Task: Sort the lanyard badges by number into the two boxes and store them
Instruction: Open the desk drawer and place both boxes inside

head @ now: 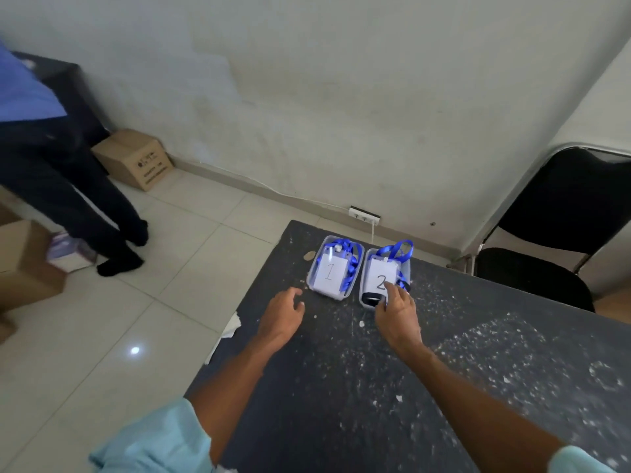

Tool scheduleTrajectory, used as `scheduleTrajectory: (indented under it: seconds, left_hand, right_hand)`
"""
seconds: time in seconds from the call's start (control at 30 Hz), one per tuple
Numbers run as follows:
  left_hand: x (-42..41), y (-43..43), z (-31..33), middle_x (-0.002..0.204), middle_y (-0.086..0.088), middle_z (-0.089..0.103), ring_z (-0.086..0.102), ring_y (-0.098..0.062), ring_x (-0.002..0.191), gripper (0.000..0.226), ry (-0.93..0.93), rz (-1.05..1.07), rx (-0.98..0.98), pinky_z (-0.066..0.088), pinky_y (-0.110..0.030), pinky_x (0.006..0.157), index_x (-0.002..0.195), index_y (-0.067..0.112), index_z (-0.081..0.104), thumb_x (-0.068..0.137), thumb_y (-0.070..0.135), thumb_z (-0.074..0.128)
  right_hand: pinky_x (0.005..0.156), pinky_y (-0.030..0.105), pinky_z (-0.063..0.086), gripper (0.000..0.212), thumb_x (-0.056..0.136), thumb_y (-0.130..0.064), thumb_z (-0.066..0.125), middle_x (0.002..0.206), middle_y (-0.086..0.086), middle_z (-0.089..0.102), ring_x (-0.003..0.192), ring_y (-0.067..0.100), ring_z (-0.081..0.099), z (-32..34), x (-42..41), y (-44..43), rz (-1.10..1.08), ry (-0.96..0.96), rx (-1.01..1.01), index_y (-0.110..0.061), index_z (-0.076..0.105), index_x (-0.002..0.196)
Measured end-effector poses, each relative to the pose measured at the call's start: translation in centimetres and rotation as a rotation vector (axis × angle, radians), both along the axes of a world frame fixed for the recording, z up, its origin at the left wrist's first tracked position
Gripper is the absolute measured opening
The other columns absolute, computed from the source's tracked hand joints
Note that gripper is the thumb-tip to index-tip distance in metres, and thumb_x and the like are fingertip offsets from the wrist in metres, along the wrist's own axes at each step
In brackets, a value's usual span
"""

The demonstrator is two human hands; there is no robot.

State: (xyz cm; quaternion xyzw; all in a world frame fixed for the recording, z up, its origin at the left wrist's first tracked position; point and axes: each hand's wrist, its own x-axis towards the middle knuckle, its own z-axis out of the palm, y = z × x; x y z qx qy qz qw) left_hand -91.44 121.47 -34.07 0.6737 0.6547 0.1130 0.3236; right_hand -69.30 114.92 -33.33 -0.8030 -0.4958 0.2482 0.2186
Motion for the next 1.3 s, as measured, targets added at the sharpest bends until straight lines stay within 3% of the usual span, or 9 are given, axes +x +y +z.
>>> scheduleTrajectory:
  seconds: [0.27,0.53,0.7,0.83,1.3]
  left_hand:
    - [-6.8,-0.6,3.0,0.136,-0.006,0.058,0.055,-0.023,0.125,0.035,0.017,-0.095,0.031,0.044,-0.037,0.105,0.133,0.016,0.057,0.099,0.022,0.053]
    - [-16.4,4.0,4.3,0.137,-0.006,0.058,0.055,-0.023,0.126,0.035,-0.001,-0.218,0.072,0.043,-0.032,0.104,0.136,0.011,0.055,0.101,0.016,0.049]
    - [-20.5,6.5,4.7,0.138,-0.005,0.058,0.055,-0.021,0.126,0.035,-0.004,-0.314,0.052,0.044,-0.034,0.106,0.135,0.013,0.055,0.101,0.017,0.05]
    - [-21.1,8.8,4.7,0.138,-0.004,0.058,0.056,-0.021,0.125,0.035,0.002,-0.37,0.041,0.045,-0.033,0.105,0.135,0.014,0.055,0.101,0.018,0.05]
    - [-17.1,17.2,4.5,0.139,-0.001,0.057,0.056,-0.018,0.125,0.036,0.005,-0.559,0.019,0.045,-0.031,0.104,0.136,0.016,0.054,0.101,0.018,0.05]
  right_hand:
    - [0.111,0.048,0.038,0.046,0.096,-0.009,0.045,0.144,0.016,0.045,0.133,0.032,0.041,1.2,-8.1,-0.4,0.145,0.065,-0.034,-0.009,0.043,0.142]
    - [0.114,0.039,0.033,0.047,0.099,-0.004,0.042,0.146,0.02,0.043,0.136,0.032,0.039,1.5,-19.3,4.0,0.152,0.043,-0.026,0.0,0.037,0.145]
    - [0.116,0.041,0.033,0.049,0.099,-0.007,0.044,0.152,0.015,0.039,0.141,0.031,0.035,2.0,-24.3,6.1,0.095,0.099,-0.046,-0.007,0.036,0.147]
    - [0.114,0.044,0.037,0.048,0.1,-0.01,0.045,0.153,0.013,0.038,0.141,0.031,0.036,2.6,-25.0,7.5,0.056,0.116,-0.053,-0.011,0.036,0.148]
    - [0.106,0.031,0.04,0.048,0.099,-0.008,0.044,0.142,0.014,0.047,0.126,0.025,0.049,2.5,-22.5,13.5,-0.116,0.061,-0.028,-0.006,0.036,0.147]
